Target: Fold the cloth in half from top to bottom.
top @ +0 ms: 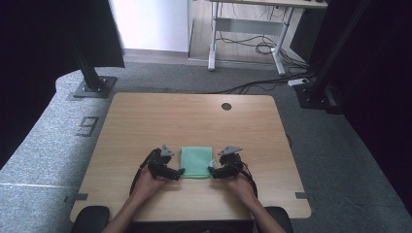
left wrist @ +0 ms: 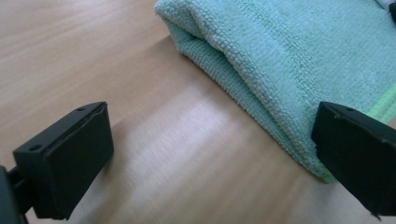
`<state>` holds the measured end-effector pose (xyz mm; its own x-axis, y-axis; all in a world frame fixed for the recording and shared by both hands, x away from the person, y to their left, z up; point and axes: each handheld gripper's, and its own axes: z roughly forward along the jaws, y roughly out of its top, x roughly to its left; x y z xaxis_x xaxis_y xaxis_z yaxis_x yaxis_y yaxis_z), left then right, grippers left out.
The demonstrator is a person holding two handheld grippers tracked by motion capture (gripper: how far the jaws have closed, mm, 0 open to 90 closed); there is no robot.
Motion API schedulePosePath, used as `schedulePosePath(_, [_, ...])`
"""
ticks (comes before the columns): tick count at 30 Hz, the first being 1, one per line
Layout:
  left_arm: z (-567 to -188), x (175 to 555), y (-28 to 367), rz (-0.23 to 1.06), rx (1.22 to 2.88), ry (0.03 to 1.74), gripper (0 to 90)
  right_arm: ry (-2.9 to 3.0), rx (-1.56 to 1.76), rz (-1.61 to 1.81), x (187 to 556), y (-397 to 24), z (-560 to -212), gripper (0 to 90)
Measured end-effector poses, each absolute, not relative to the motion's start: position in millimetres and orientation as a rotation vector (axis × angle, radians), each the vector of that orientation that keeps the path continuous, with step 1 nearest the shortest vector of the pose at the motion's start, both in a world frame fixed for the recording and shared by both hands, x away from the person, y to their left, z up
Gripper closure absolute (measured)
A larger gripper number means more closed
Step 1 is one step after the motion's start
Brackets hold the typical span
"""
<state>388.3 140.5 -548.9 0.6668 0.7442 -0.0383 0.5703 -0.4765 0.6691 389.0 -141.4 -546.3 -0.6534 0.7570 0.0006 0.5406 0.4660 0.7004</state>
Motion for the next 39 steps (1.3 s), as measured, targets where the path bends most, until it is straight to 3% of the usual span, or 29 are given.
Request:
schedulePosePath(17, [-549,427,141,0.355,2.195,1.058,0.0,2.362,1.156,0.969,427,-138,-546,15.8])
schedulePosePath(21, [-544,433,143,0.287,2.212,1.040,2.7,2.359,1.159,0.968,430,-138,-546,15.9])
schedulePosePath(26, [-523,454,147,0.294,2.104,1.055,3.8,2.357,1.168,0.967,430,-138,-546,15.9])
schedulePosePath(31, [-516,485,140,0.381,2.085,1.128,4.2,2.357,1.183,0.980,431,-139,-547,15.8])
schedulePosePath(35, [-531,502,131,0.463,2.181,1.185,4.3,2.357,1.183,0.980,431,-139,-547,15.8])
schedulePosePath(39, [-539,508,132,0.460,2.181,1.203,2.6,2.353,1.176,0.978,431,-138,-547,15.8])
